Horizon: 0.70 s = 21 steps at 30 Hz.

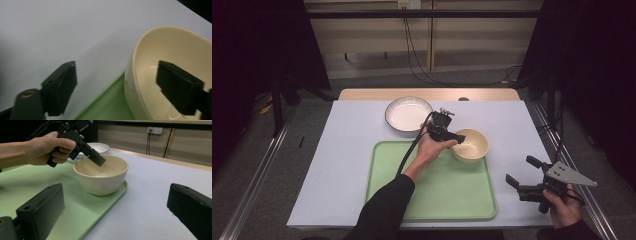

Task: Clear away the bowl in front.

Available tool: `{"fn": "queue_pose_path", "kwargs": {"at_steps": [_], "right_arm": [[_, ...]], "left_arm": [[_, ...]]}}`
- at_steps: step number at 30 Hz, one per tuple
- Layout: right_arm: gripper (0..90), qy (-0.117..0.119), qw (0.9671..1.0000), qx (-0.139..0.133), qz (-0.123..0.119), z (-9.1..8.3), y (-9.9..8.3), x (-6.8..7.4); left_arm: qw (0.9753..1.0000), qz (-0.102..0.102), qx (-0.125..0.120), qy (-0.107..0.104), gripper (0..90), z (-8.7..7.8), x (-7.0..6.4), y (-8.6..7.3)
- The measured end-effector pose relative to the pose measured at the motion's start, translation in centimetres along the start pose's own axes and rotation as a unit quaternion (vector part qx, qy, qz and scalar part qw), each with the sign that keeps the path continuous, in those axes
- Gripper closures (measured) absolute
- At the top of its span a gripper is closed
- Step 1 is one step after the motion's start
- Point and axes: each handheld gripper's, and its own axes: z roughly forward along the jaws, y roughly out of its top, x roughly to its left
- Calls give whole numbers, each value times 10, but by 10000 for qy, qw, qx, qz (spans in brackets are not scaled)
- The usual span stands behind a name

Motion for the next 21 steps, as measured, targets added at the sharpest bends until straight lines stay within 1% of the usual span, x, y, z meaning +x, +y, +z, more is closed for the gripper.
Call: {"fn": "queue_pose_path", "kwargs": {"at_steps": [1,2,3,4,5,6,8,9,10,11,12,13,15,16,17,18,19,20,21], "right_arm": [[8,-6,10000,-4,5,0,0,0],[8,2,10000,7,-14,0,0,0],[8,2,10000,7,-14,0,0,0],[8,-2,10000,3,-13,0,0,0],[8,-7,10000,-3,6,0,0,0],[8,-4,10000,-3,4,0,0,0],[8,-7,10000,-4,4,0,0,0],[8,-14,10000,-3,7,0,0,0],[8,-14,10000,-3,7,0,0,0],[8,-21,10000,-5,6,0,0,0],[9,-9,10000,-5,3,0,0,0],[9,-10,10000,-7,4,0,0,0],[9,-12,10000,-8,5,0,0,0],[8,-10,10000,-21,-34,0,1,-1],[8,-10,10000,-21,-34,0,1,-1],[8,-11,10000,-9,-23,0,0,0],[8,-14,10000,-14,-31,0,0,-1],[8,-14,10000,-14,-31,0,0,-1],[8,-10,10000,-9,-17,0,1,-1]], "left_arm": [[10000,-8,-43,33,117,-1,0,0],[10000,2,-49,20,68,-2,1,0],[10000,-46,-72,-48,68,-3,2,-1],[10000,-32,-53,3,65,-5,2,-1],[10000,-33,-88,-19,53,-7,3,-2],[9999,-13,-135,-36,44,-8,4,-3],[9997,-19,-256,12,41,-13,4,-4],[9995,28,-318,-21,35,-16,4,-5],[9994,14,-333,-32,35,-18,4,-5],[9995,42,-323,-22,36,-22,5,-6],[9993,60,-363,-17,37,-23,5,-6],[9991,118,-396,-34,38,-28,7,-7],[9980,-6,-628,-79,41,-34,9,-8],[9973,-28,-723,-82,33,-41,11,-9],[9973,-28,-723,-82,35,-41,11,-9],[9970,106,-760,110,40,-49,11,-11],[9960,115,-875,113,42,-52,11,-13],[9960,115,-875,113,45,-52,11,-13],[9945,124,-1023,202,45,-58,11,-15]]}}
